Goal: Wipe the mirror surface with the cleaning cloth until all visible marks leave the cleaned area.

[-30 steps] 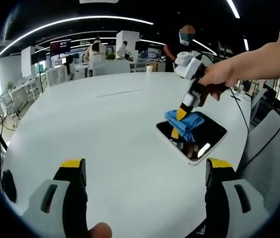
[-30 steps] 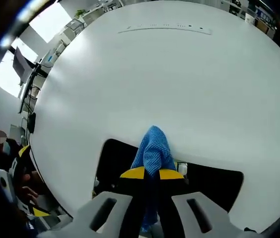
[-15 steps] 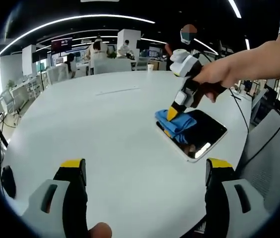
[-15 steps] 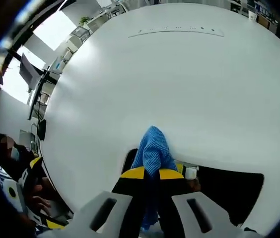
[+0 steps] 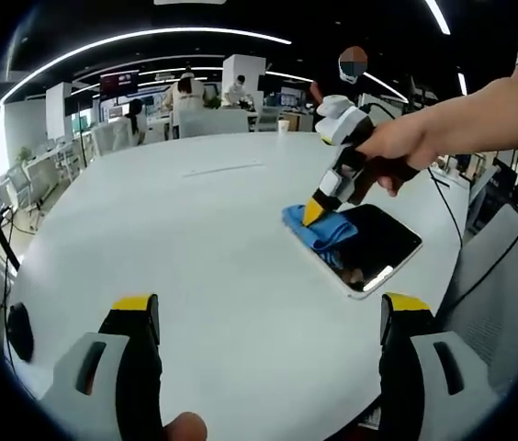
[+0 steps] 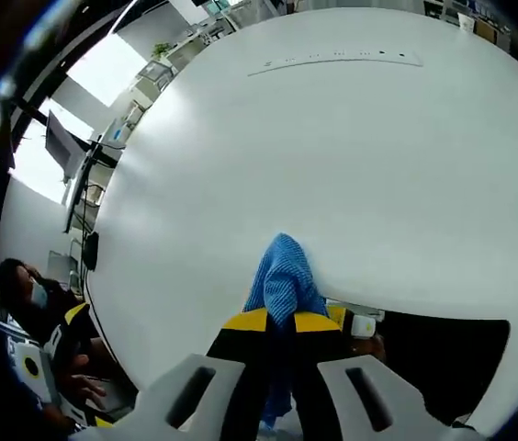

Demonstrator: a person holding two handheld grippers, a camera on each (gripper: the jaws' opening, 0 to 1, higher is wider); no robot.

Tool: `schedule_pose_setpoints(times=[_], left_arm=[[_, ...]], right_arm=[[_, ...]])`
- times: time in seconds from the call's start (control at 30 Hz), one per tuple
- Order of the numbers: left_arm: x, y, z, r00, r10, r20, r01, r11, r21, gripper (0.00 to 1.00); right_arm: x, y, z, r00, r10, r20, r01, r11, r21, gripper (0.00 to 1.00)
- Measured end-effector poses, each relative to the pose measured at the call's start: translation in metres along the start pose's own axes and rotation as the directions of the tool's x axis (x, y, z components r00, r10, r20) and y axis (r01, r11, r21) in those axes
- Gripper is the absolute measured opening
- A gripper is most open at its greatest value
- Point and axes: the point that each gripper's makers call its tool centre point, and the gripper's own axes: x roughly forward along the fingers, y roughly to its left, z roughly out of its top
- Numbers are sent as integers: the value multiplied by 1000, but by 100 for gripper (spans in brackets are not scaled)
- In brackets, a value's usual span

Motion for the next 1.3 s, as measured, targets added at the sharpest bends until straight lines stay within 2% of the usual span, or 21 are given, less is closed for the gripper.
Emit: schedule_pose_setpoints(times=[0.17,0.63,0.93,1.3], left_arm=[[0,0,2,1000,0,4,0,1000,-1,99],[-2,-4,10,1000,-4,5,4,1000,21,99],[-2,-16,14,1000,-16,9,16,999,29,99],[-5,-19,10,1000,-1,12,0,1000,19,99]], right_arm=[[-1,0,-2,1000,2,10,-2,1000,-9,2],[-8,7,-25,1000,13,1,-13,1000,-18,2],[-12,12,-37,1000,23,-8,-23,999,-28,2],[-17,18,-49,999,27,-17,-27,999,-44,2]])
